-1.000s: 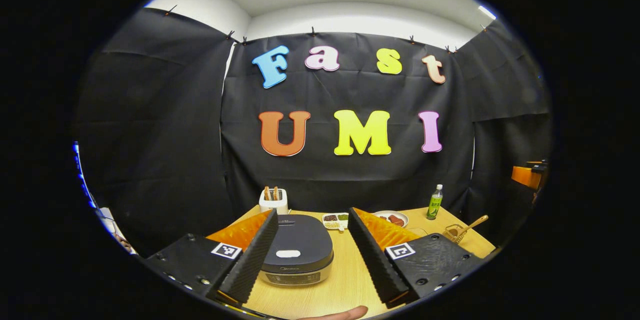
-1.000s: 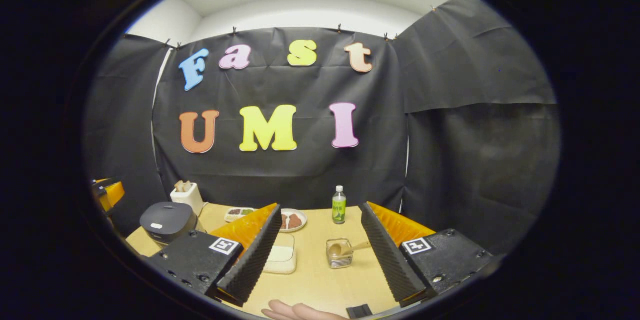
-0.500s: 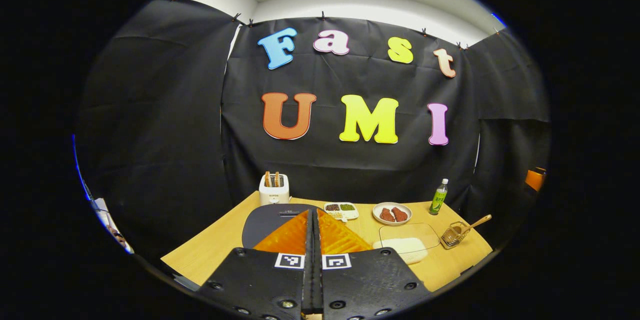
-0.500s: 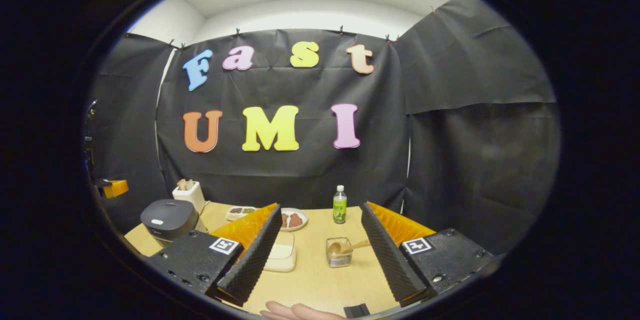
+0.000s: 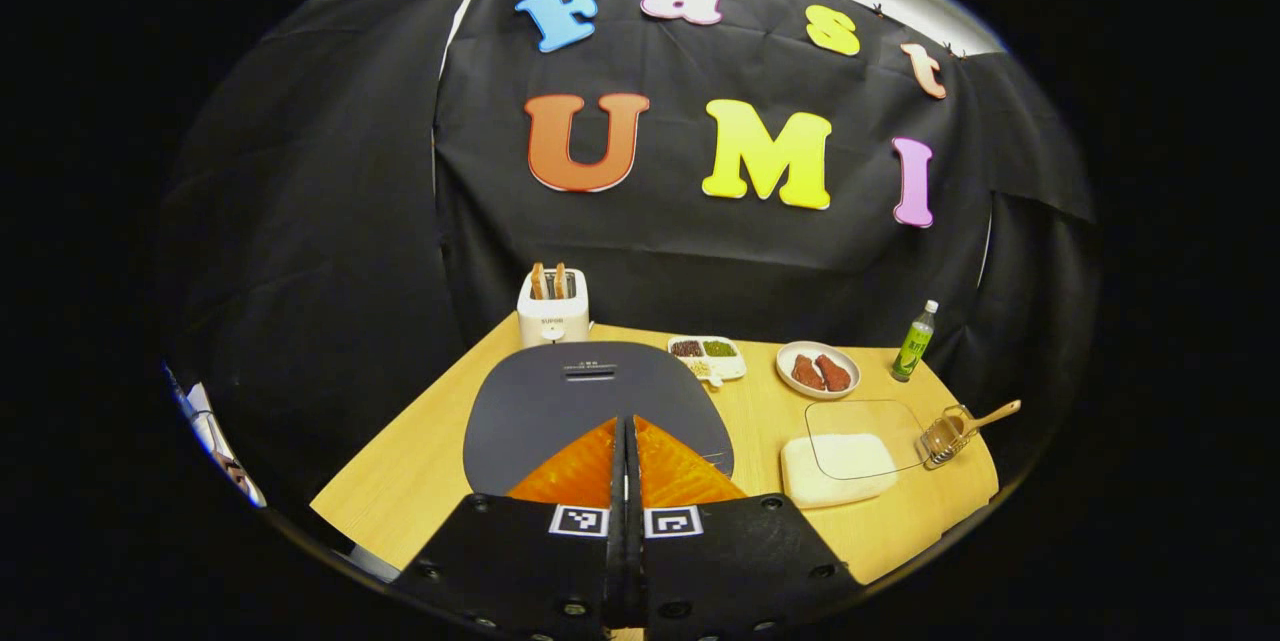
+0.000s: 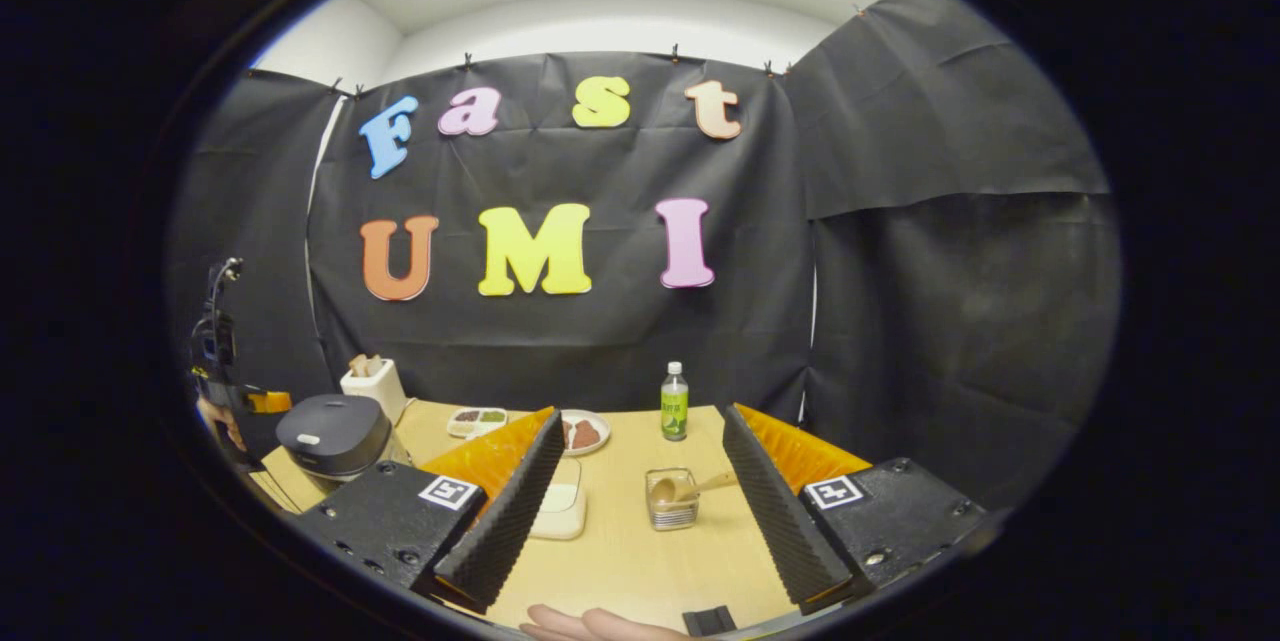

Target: Close the left gripper, press the button to open the rice cooker; take a wooden spoon from the chopstick holder with the right hand, scoop a spoonful of rice and pour it into the rice cooker, then put the wooden spoon back into the chopstick holder.

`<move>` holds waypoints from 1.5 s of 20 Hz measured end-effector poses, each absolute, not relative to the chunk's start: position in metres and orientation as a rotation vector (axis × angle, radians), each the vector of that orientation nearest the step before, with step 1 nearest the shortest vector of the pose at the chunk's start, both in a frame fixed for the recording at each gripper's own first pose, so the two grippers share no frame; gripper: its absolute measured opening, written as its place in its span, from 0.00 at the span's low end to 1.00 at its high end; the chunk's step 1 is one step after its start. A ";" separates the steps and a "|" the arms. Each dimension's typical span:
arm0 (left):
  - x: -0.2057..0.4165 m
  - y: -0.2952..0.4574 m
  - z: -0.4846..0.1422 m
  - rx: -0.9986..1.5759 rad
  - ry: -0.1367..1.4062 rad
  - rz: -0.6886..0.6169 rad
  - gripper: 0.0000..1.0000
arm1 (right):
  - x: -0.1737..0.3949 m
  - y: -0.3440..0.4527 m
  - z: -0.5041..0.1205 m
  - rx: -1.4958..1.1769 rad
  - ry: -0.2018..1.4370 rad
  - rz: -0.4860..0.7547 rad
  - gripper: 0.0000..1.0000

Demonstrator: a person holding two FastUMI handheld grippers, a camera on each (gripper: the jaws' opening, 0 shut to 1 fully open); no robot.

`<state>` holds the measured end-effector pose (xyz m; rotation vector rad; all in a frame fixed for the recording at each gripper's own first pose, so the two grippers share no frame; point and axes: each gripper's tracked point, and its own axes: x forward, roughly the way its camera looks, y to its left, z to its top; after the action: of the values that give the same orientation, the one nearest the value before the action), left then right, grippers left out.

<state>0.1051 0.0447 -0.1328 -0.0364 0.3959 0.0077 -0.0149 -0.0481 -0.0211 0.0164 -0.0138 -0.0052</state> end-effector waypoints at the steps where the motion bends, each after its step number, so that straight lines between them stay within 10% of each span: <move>1: 0.109 0.047 -0.142 -0.034 0.419 0.019 0.00 | -0.014 -0.049 -0.024 0.014 -0.012 -0.008 1.00; 15: 0.093 0.048 -0.195 0.020 0.607 0.083 0.00 | 0.001 -0.057 -0.070 0.044 0.086 0.007 1.00; 28: 0.087 0.047 -0.089 0.010 0.298 0.123 0.00 | 0.005 -0.064 -0.090 0.052 0.101 -0.003 1.00; 30: 0.067 0.034 -0.070 -0.011 0.264 0.091 0.49 | 0.006 -0.065 -0.092 0.058 0.105 -0.004 1.00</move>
<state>0.0668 0.0345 -0.0697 -0.0108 0.2636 0.0909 0.0061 -0.0652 -0.0916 0.0578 0.1047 -0.0038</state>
